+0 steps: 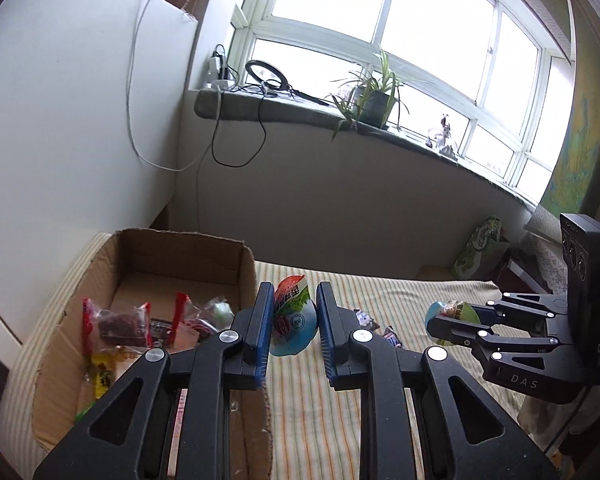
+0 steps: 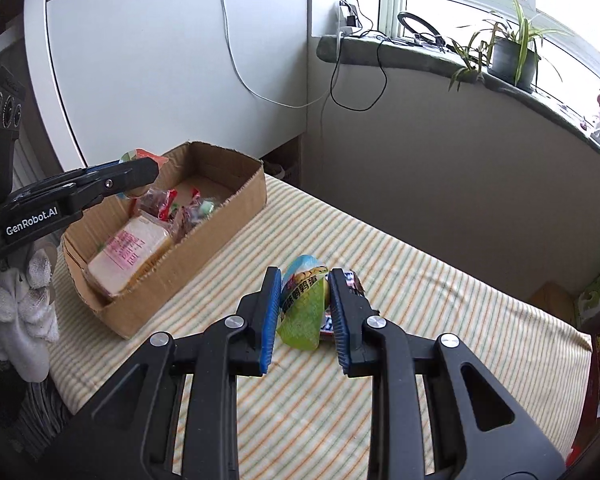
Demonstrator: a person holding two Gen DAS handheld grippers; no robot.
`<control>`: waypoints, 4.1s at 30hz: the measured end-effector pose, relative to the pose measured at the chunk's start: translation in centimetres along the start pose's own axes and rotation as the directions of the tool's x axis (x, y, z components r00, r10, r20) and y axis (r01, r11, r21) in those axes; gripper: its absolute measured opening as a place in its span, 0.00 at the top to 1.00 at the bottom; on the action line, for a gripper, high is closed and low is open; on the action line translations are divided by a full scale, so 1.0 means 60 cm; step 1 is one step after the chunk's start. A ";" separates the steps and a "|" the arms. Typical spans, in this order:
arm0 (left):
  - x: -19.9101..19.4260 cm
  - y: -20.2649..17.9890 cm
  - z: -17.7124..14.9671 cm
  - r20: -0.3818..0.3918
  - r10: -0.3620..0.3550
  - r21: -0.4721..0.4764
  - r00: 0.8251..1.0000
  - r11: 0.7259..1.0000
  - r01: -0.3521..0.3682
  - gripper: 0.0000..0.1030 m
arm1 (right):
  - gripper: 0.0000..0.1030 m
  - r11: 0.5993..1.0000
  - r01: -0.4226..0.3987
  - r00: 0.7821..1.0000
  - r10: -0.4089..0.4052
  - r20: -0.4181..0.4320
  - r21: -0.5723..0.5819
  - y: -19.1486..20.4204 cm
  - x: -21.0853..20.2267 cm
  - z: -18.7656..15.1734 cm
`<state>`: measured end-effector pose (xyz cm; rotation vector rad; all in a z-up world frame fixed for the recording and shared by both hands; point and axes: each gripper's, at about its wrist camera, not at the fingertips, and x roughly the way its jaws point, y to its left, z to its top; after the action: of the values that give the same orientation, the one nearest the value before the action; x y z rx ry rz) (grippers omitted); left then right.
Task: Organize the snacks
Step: 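Carry the candy egg and green jelly cup toward the box, then release the candy egg and jelly cup into the box with both tools, then withdraw both open tools from the box toward the two Snickers bars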
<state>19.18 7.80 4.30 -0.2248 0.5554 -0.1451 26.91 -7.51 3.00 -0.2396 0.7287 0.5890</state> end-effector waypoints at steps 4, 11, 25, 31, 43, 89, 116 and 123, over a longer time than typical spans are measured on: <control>0.001 0.041 0.011 0.006 0.029 -0.043 1.000 0.999 -0.029 0.81 | 0.76 0.999 -0.033 0.999 0.033 0.015 -0.006 0.032 0.022 0.035; 0.004 0.105 0.026 0.005 0.058 -0.122 0.998 0.991 -0.057 0.81 | 0.76 0.996 -0.091 0.996 0.092 0.020 -0.020 0.086 0.078 0.082; 0.022 0.175 0.038 -0.025 0.107 -0.200 0.994 0.974 -0.110 0.81 | 0.76 0.989 -0.150 0.988 0.149 -0.043 -0.003 0.126 0.201 0.136; 0.027 0.187 0.033 -0.043 0.123 -0.211 0.992 0.969 -0.129 0.81 | 0.76 0.986 -0.167 0.983 0.166 -0.072 -0.005 0.137 0.233 0.136; 0.024 0.187 0.034 -0.050 0.150 -0.218 0.987 0.963 -0.157 0.68 | 0.35 0.987 -0.160 0.986 0.159 -0.046 -0.017 0.145 0.230 0.133; 0.068 -0.002 0.023 -0.068 0.019 -0.054 0.997 0.998 -0.023 0.63 | 0.27 0.989 0.039 0.990 -0.019 -0.142 0.143 -0.094 0.141 -0.032; 0.145 -0.101 -0.009 -0.184 -0.036 -0.002 0.982 0.999 0.036 0.63 | 0.27 0.997 0.017 0.988 -0.005 -0.153 0.079 -0.087 0.150 -0.077; 0.158 -0.096 -0.013 -0.210 -0.043 -0.021 0.977 0.999 0.039 0.63 | 0.27 0.997 0.022 0.987 -0.009 -0.161 0.078 -0.079 0.166 -0.067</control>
<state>26.27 0.24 0.29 -0.2389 0.7630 -0.2061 33.34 -8.78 -6.75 -0.2207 0.9034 0.5285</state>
